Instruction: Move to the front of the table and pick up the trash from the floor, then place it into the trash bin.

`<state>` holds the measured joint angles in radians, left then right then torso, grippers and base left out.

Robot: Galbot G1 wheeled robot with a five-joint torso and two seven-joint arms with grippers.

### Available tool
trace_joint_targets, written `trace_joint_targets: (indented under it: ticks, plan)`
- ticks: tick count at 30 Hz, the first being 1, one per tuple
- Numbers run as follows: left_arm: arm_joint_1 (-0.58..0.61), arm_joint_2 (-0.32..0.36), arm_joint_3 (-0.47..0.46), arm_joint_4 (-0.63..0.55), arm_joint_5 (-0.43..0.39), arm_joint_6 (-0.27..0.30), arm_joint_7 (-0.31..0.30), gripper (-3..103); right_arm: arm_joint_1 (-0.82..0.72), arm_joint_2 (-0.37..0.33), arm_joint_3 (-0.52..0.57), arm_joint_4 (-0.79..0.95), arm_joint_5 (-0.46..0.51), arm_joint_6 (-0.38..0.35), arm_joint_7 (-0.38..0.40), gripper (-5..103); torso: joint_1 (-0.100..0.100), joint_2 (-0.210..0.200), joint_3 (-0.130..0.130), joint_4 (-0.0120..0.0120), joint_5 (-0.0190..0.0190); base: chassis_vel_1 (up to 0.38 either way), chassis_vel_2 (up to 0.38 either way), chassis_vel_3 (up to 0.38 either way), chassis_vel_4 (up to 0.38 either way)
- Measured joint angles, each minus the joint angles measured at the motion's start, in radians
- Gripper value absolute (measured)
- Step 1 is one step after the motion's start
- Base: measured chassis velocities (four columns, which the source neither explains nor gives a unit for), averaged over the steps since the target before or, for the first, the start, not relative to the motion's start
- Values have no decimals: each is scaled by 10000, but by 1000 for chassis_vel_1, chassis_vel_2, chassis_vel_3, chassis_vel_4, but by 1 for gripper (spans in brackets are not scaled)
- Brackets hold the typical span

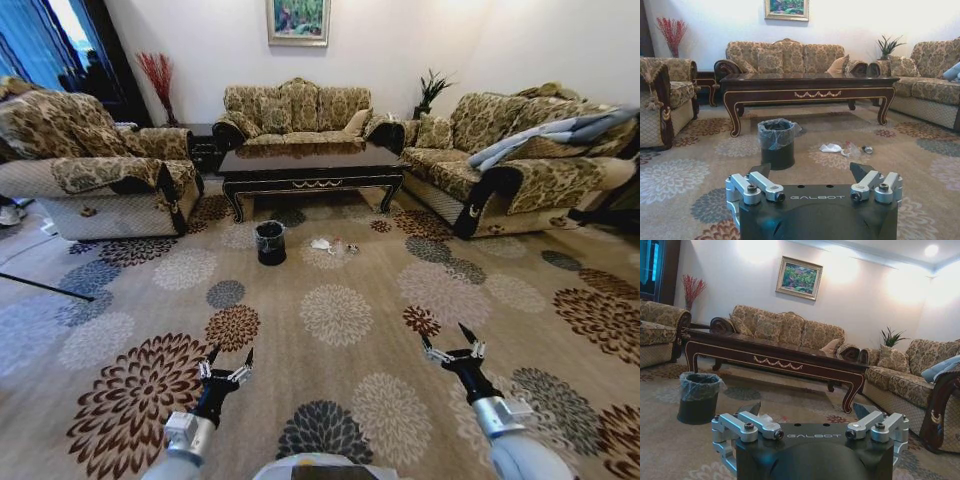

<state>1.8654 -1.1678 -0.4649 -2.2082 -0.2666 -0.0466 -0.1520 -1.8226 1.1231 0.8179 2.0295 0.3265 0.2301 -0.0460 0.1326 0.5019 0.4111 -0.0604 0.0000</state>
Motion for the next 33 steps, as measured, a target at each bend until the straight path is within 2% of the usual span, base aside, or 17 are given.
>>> trace_joint_targets:
  ticks: [4, 5, 9, 11, 14, 33]
  plan:
    - [-113, -47, -30, 222, 553, -450, -123, 85, 18, 18, -32, -23, -12, 5, 0, 100, -46, -127, -80, 0, 0, 0, 0, 0, 0]
    - [-146, -51, -51, 288, 694, -567, -171, 88, 31, 17, -40, -26, -13, 8, 0, 100, -58, -154, -96, 0, -1, 0, 0, 0, 0]
    - [-160, -52, -76, 293, 572, -630, -308, 89, 66, -23, -44, -34, -9, 10, 0, 100, -108, -268, -161, 0, -1, 0, 0, 0, 0]
    - [-178, -59, -95, 293, 500, -657, -354, 96, 83, -37, -42, -49, -1, 10, 0, 100, -140, -342, -203, 0, 0, 0, 0, 0, 0]
    - [-190, -85, -93, 304, 436, -698, -416, 100, 86, -34, -42, -76, 0, 10, 0, 100, -185, -457, -269, 0, -1, 0, 0, 0, 0]
    - [-250, -139, -168, 491, 455, -993, -674, 100, 45, 11, -31, -64, -7, 37, 3, 100, -501, -1247, -745, 0, -1, 0, 0, 0, 0]
